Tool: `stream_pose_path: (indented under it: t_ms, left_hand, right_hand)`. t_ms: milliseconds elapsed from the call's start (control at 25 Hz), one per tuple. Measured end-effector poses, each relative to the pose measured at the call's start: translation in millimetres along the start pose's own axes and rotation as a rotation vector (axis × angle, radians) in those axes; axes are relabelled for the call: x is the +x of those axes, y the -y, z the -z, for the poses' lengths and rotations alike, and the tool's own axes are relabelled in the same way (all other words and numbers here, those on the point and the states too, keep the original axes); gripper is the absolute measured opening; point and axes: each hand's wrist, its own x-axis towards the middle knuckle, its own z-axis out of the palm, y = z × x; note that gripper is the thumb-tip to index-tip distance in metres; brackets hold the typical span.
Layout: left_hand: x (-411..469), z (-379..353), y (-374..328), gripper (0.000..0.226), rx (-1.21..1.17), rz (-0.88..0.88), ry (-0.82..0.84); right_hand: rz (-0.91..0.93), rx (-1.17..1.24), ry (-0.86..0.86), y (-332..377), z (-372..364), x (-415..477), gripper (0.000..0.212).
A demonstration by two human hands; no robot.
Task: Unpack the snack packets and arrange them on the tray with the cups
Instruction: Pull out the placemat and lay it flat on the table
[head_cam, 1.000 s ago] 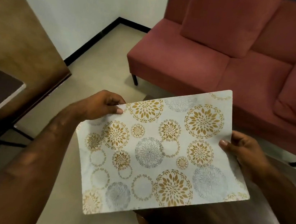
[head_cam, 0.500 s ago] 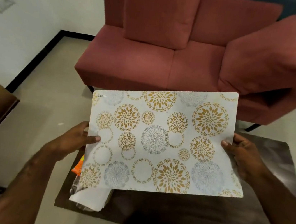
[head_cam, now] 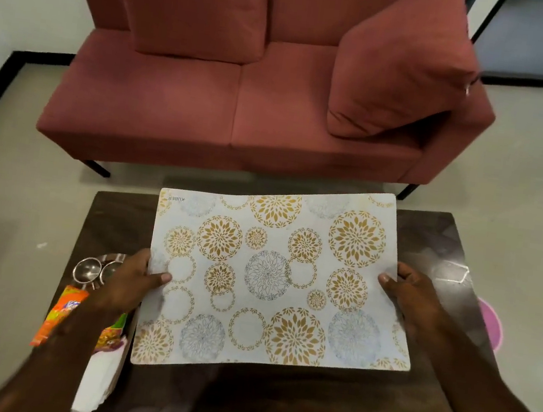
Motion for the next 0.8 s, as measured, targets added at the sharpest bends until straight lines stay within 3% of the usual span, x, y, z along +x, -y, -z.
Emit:
stream_pose_path:
  t_ms: [360, 600, 800]
  left_hand:
    - [94.2, -150.4, 3.7, 0.041, 0.131, 0.137, -0.025]
    - [157.9, -199.1, 51.0, 0.043, 0.207, 0.192, -0.02]
    - [197.5, -227.4, 75.2, 0.052, 0.324, 0.224, -0.067]
  right_hand:
    - [-0.144, -0.233, -0.094, -61.4, 96.1, 118.4, 0.022]
    - [-0.222, -0.295, -0.021, -98.4, 98.1, 188.7, 0.026]
    - [-0.172, -0.36, -0.122, -119.4, 91.0, 220.6, 0.03]
